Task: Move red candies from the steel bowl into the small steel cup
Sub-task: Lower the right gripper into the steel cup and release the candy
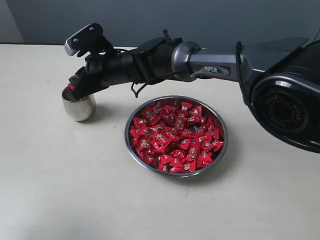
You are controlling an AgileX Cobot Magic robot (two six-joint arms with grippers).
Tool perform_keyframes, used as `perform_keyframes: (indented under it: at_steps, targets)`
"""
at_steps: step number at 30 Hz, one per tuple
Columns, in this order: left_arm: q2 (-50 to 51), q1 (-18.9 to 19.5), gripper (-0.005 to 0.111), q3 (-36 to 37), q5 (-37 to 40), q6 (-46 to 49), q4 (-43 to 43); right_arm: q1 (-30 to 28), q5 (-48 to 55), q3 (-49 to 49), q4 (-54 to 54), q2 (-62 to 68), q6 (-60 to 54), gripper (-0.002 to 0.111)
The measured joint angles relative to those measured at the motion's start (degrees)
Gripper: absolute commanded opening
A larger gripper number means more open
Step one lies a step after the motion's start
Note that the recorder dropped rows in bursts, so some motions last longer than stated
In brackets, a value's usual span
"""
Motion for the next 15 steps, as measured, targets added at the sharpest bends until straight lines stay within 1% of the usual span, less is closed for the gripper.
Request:
perform_keyframes:
  at_steps: [15]
  targets:
    - [0.00, 0.00, 0.000, 0.00, 0.00, 0.00, 0.00, 0.00, 1.30, -0.14, -0.09, 0.35, -2.08, -0.001]
